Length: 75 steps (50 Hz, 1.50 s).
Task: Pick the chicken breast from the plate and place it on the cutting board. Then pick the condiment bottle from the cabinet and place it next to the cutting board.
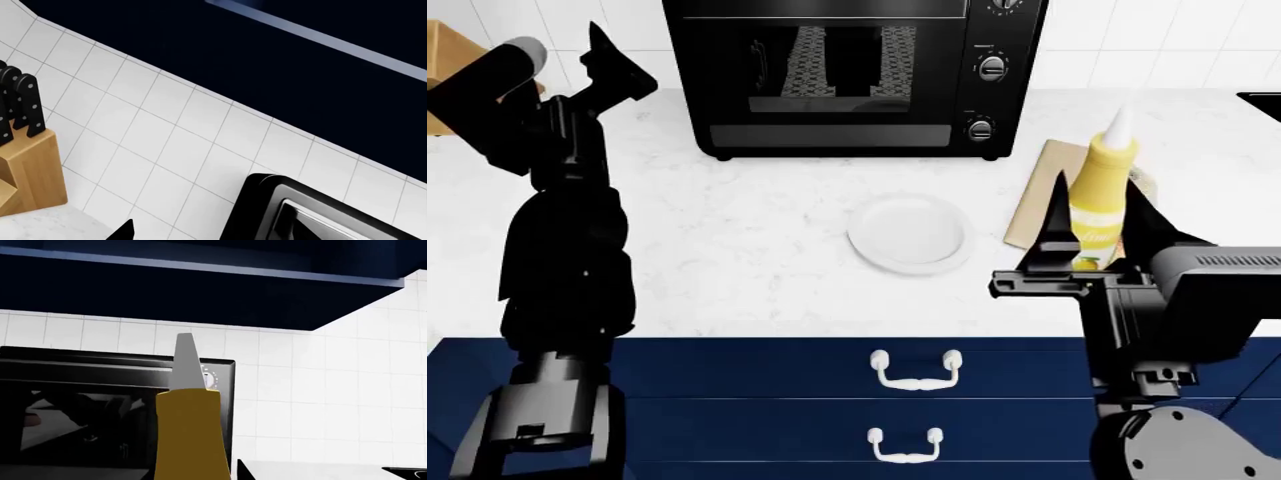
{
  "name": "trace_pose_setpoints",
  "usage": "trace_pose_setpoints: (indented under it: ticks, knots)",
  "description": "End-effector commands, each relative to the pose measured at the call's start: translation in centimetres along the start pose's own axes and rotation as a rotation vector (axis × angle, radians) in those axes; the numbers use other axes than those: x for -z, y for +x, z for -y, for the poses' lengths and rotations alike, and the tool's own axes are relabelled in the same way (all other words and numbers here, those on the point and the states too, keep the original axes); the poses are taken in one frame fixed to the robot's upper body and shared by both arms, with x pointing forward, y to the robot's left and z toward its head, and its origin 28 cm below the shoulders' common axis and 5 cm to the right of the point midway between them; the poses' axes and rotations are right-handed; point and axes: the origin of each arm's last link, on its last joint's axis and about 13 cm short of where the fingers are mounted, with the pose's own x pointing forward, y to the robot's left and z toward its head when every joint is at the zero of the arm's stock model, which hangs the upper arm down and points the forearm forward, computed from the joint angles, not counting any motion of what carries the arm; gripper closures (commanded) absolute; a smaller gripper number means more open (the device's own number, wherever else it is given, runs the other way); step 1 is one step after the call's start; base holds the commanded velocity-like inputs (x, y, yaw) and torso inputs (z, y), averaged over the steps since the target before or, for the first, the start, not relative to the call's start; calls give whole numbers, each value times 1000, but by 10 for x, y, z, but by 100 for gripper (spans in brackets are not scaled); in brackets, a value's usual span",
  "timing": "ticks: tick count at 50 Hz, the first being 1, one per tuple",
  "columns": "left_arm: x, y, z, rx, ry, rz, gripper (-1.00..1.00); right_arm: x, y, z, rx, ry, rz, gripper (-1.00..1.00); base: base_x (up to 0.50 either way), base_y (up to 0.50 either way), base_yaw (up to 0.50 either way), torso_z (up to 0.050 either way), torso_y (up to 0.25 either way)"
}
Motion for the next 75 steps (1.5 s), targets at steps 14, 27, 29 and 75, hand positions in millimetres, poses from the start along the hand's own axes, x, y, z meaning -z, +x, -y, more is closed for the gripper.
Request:
trace_pose_setpoints:
  ticks: [14, 27, 29, 75]
  knots:
    - [0, 0, -1, 5, -15, -10, -100, 20, 7, 2, 51, 7, 65, 100, 0, 0, 0, 0, 0]
    - [1, 0, -1, 3, -10, -12, -100, 29, 24, -3, 51, 39, 66, 100, 0, 0, 0, 0, 1]
    - [1, 0, -1, 3, -10, -12, -100, 30, 26, -3, 52, 37, 66, 100, 0, 0, 0, 0, 0]
    - [1, -1, -2, -3, -14, -12, -100, 54, 52, 1, 124, 49, 18, 100, 0, 0, 0, 0, 0]
